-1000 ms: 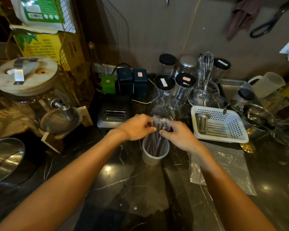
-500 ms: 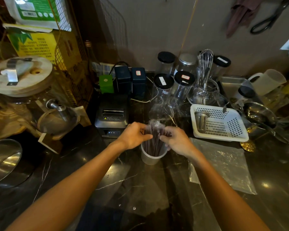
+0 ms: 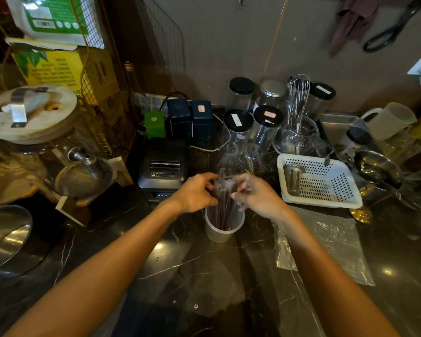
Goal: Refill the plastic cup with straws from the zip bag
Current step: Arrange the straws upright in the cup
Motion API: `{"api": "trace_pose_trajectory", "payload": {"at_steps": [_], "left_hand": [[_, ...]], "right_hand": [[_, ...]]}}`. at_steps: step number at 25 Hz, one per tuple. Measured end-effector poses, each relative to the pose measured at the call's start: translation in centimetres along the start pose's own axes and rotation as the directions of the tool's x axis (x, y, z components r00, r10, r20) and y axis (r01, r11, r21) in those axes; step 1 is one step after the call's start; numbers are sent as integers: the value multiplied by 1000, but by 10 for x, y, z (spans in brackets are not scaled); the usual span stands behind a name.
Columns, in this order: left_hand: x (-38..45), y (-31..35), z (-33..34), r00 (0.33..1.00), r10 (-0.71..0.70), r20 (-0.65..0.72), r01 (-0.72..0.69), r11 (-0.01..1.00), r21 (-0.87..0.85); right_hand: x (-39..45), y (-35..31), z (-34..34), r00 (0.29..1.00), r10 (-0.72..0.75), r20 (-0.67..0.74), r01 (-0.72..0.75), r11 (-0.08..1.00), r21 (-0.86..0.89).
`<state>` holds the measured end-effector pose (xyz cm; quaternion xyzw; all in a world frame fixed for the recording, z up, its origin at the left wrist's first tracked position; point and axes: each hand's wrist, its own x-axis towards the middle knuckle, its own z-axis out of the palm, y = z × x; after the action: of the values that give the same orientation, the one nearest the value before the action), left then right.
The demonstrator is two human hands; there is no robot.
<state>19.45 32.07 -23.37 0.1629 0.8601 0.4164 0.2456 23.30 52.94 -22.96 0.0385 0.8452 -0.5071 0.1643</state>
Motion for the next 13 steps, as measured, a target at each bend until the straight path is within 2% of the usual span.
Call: {"api": "trace_pose_trajectory", "payload": {"at_steps": [3, 5, 7, 9, 11, 13], "left_hand": [[-6, -14, 9, 999, -14, -35, 10, 995, -101], [-8, -18, 14, 993, -22, -117, 6, 991, -133], [-11, -14, 15, 979, 21, -205, -40, 995, -86], [-13, -7, 12, 961, 134, -241, -127, 991, 45], [-12, -3, 10, 942, 246, -227, -217, 965, 147], [-10, -2, 11, 934, 294, -203, -256, 947, 194]], "right_hand": [[-7, 5, -1, 1000, 10, -18, -7, 993, 115], [-10, 12, -2, 999, 19, -46, -14, 993, 117], [-12, 17, -1, 996, -18, -89, 25, 996, 86], [-11, 19, -1, 988, -79, -133, 84, 996, 27], [-10, 20, -1, 980, -134, -150, 118, 987, -112], [-8, 19, 2, 974, -183, -130, 144, 953, -266]]}}
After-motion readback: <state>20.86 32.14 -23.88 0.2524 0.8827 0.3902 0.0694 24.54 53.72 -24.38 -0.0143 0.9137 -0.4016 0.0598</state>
